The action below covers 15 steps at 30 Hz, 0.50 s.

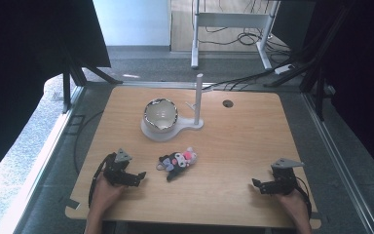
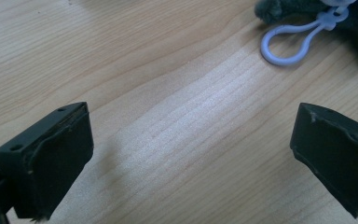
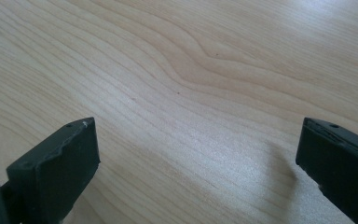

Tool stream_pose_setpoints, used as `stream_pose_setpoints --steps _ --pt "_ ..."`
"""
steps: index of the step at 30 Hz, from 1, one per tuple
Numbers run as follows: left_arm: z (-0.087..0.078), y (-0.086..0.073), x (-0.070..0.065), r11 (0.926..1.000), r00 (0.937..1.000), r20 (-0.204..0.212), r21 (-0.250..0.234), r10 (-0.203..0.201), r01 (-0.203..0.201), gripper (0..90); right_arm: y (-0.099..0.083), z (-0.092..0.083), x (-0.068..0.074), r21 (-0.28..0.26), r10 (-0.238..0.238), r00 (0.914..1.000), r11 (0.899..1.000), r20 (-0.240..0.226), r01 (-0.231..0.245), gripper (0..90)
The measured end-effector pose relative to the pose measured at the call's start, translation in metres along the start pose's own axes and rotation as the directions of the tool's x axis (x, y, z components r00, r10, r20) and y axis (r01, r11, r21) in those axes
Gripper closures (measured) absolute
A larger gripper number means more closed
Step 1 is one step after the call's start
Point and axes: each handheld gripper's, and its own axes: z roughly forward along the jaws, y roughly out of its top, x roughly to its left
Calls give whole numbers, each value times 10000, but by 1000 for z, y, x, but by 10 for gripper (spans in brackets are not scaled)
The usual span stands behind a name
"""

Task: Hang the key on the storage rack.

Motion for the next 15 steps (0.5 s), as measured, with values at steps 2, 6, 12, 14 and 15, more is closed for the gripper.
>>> stream_pose_setpoints --steps 2,6,12,14,15 --pt "0 0 0 10000 10000 -19 -2 26 -26 0 0 0 0 -7 2 10000 10000 53 -2 0" --pt "-1 0 0 10000 10000 -12 6 44 -44 0 0 -1 0 -30 -12 10000 10000 62 12 0" --pt "-1 0 0 10000 10000 -12 -3 49 -49 0 1 0 2 14 -90 10000 10000 -26 90 0" --pt "-1 0 0 10000 10000 -22 2 38 -38 0 1 1 3 15 -73 10000 10000 -39 73 0" --pt "-1 0 0 10000 10000 -22 2 38 -38 0 1 1 3 15 -73 10000 10000 -39 73 0"
